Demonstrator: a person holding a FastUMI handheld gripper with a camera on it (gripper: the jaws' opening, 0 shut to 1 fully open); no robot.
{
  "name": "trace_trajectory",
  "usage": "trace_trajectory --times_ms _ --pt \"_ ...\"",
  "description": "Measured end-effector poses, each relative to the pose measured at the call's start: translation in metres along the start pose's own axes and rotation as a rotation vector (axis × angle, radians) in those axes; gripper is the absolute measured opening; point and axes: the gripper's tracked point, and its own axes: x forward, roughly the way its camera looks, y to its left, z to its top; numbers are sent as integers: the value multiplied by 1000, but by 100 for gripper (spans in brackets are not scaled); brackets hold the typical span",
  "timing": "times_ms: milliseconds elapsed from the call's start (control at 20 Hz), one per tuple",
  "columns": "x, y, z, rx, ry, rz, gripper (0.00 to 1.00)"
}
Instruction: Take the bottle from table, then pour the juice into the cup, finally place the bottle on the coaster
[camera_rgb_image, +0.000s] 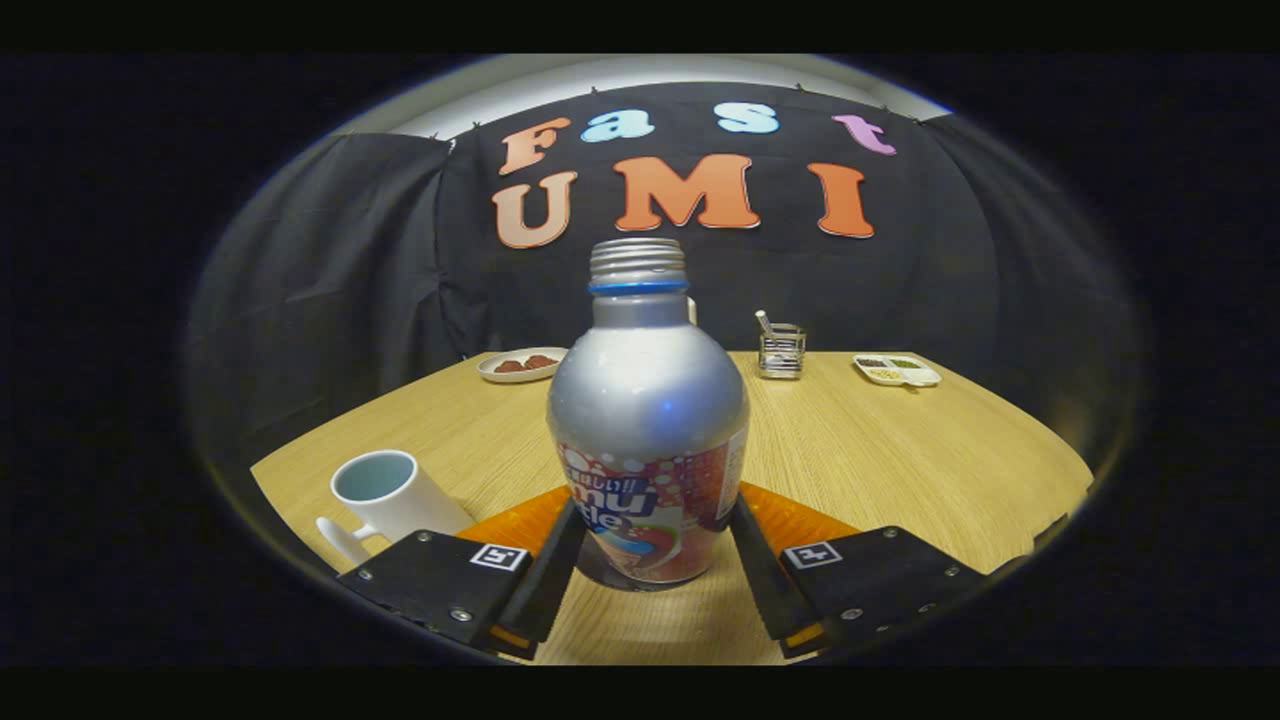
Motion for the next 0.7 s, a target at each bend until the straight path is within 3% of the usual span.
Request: trace_trajectory --times_ms 500,650,700 --pt "22 12 -34 -44 105 25 83" --pt "7 7 -28 -26 83 39 97" --pt "0 3 -26 -26 75 38 98"
